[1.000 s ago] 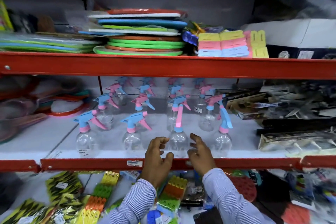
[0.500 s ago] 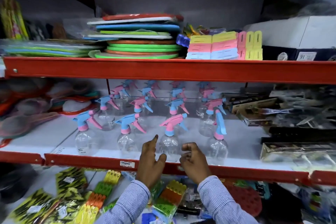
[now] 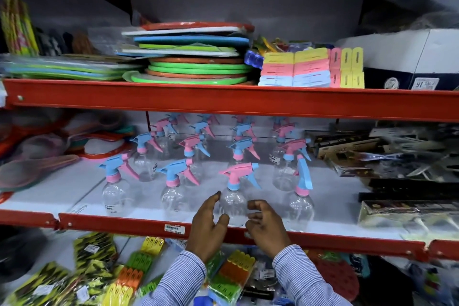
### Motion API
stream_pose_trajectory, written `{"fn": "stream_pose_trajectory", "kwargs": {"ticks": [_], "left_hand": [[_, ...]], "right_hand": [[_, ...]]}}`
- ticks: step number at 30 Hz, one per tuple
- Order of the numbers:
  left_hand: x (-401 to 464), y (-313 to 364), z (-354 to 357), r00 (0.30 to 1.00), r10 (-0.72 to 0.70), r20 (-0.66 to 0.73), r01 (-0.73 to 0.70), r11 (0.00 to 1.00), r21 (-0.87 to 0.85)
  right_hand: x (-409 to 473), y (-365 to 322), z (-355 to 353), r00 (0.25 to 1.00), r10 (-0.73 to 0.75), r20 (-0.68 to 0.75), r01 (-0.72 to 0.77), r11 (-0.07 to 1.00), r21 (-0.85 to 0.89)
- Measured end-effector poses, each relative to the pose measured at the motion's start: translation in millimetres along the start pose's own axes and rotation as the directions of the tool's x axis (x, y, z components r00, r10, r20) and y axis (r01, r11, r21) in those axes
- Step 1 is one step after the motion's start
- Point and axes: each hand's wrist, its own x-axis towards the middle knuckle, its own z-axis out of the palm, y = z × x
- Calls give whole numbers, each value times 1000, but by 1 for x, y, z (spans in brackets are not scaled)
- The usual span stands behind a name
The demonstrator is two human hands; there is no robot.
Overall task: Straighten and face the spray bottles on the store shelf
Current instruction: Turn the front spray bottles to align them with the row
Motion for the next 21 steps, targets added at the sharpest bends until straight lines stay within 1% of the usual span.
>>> {"fn": "stream_pose_trajectory", "kwargs": {"ticks": [8,11,12,14,17,19,21], "left_hand": [[-2,-2,-2,1000,13,19,-13,1000,2],[-5,-2,-4,1000,14,-14,-14,999,-33],[-7,-2,-4,998,30,-47,-32,998,-49],[-12,-1,-3,985,92,-144,-100,994,-51],[-20,6,7,938,201,-282,-210,978,-2],[-26,15,20,919,258,-298,-266,964,13],[-30,24,38,925,300,-235,-307,952,6]], "right_hand": [[-1,0,0,1000,-17,25,18,999,-42],[-7,1,-1,1000,-18,-1,18,1000,-13],[-11,1,-2,999,-31,-36,31,1000,0],[-25,3,-6,986,-78,-150,81,997,10],[-48,12,-21,925,-119,-361,126,992,-4],[-58,20,-36,860,-133,-492,135,990,-31],[-62,28,-55,803,-134,-581,131,990,-47]]}}
